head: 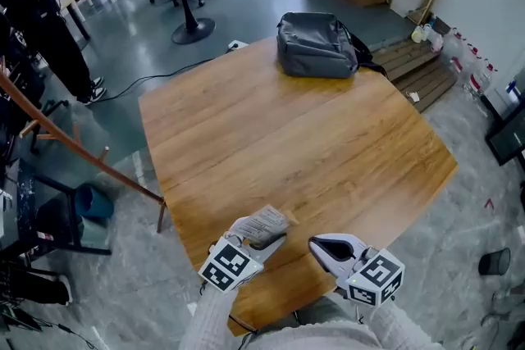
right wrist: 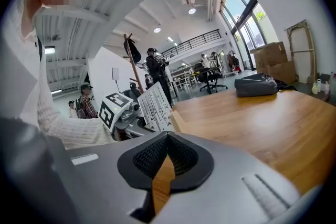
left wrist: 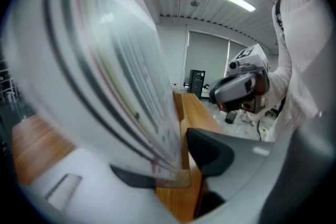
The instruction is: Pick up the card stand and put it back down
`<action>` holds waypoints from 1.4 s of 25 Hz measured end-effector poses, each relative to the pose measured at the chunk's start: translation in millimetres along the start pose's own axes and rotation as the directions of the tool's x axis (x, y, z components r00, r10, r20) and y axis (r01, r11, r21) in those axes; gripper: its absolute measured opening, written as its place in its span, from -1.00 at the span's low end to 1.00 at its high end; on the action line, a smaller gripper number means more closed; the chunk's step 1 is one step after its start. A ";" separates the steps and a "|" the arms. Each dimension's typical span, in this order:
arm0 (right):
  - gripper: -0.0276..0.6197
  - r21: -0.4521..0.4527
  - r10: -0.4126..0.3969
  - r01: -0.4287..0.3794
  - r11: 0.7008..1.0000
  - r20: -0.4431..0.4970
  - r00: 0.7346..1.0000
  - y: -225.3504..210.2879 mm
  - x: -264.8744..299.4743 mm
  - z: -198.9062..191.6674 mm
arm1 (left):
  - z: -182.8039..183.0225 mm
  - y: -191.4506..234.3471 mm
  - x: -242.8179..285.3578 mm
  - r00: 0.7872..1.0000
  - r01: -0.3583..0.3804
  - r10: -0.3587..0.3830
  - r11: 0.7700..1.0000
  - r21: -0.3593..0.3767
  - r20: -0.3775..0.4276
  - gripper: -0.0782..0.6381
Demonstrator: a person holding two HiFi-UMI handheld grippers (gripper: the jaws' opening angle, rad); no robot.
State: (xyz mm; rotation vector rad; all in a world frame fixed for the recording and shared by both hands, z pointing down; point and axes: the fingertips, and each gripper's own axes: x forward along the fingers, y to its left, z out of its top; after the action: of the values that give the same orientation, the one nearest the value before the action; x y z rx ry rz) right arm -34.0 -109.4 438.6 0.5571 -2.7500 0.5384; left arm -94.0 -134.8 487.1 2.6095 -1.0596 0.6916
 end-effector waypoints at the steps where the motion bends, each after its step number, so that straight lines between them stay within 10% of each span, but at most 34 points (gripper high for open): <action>1: -0.92 0.008 -0.006 0.006 1.000 -0.003 1.000 -3.7 1.2 -2.3 | -7.2 2.1 6.6 1.000 0.003 -0.003 1.000 0.013 -0.021 -0.26; 20: -0.92 0.142 -0.043 0.059 0.988 -0.110 0.993 -31.8 19.8 -61.7 | -84.8 12.4 90.3 0.965 0.117 -0.072 0.979 0.170 -0.252 -0.26; 35: -0.92 0.146 -0.058 0.075 0.986 -0.113 0.992 -39.3 15.5 -56.4 | -90.8 15.9 100.5 0.959 0.168 -0.120 0.970 0.175 -0.256 -0.24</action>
State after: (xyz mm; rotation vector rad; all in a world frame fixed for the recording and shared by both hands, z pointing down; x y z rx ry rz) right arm -19.9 -124.8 505.9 0.6330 -2.5936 0.7419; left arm -72.9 -170.3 617.1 2.6389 -0.7537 1.0957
